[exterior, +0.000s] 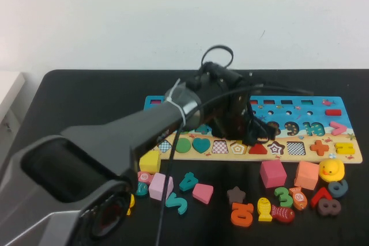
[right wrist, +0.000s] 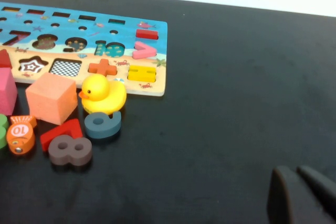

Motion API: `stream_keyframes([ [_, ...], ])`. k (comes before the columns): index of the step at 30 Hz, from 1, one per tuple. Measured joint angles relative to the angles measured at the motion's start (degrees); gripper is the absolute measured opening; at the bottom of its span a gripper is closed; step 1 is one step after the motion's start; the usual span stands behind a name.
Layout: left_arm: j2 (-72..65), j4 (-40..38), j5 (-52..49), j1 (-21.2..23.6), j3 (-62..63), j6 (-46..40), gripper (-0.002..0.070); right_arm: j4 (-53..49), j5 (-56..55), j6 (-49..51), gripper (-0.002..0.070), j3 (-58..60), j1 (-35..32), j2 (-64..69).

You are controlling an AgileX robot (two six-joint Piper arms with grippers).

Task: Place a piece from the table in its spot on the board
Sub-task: Place the "Pentagon" into the hole of the Pentagon

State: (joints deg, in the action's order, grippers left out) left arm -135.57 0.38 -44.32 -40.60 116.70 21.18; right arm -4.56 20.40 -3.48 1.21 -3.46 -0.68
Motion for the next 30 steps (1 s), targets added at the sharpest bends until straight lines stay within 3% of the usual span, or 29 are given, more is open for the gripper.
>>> stream_keyframes([
  [12,-2.3,-0.8,-1.5,0.0,0.5,0.0,0.0317,0.0,0.0,0.0,0.0018,0.0,0.0,0.0],
  [30,-2.3,0.3,-2.6,0.0,0.5,-7.2,0.0317,0.0,0.0,0.0,0.0018,0.0,0.0,0.0],
])
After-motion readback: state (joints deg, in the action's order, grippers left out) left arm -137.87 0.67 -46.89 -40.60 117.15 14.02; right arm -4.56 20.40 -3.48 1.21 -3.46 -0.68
